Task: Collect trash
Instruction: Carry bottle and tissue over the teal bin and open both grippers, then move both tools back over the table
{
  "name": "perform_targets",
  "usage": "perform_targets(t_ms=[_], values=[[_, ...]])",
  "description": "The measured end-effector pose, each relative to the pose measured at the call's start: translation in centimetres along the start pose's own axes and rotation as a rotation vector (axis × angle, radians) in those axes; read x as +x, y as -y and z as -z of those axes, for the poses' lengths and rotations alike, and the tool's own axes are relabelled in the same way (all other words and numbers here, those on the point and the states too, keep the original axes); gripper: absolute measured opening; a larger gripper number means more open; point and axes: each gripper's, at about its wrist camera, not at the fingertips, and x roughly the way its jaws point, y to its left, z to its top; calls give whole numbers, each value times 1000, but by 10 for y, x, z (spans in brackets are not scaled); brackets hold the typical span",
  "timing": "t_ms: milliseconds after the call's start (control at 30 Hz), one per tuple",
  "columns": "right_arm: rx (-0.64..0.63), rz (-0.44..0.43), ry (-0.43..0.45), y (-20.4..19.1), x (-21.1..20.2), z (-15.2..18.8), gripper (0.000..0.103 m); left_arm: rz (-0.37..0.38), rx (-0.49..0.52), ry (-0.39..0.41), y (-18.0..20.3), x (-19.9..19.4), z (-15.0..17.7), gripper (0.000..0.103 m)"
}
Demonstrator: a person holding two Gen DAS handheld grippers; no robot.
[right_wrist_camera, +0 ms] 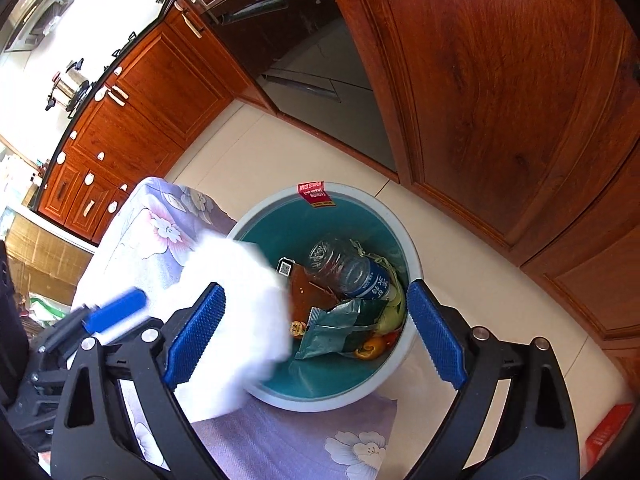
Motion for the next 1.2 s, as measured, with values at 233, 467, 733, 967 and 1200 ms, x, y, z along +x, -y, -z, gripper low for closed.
perform_targets(t_ms=[233,467,733,967,1200], values=[[10,-6,11,-4,-8,1,95,6,-57,-2,-14,-9,3,83],[-9,-3,-2,-15,-13,4,95,4,-94,22,-21,-24,12,95],[-51,-8,3,-36,-27,15,95,2,-114,42,-26,-49,30,97],[-96,-26,-6,-62,-39,28,95,-11,-144,68,-35,-78,51,99],[-151,-56,-21,-99,-51,52,95,-50,-168,106,-49,-120,82,99]])
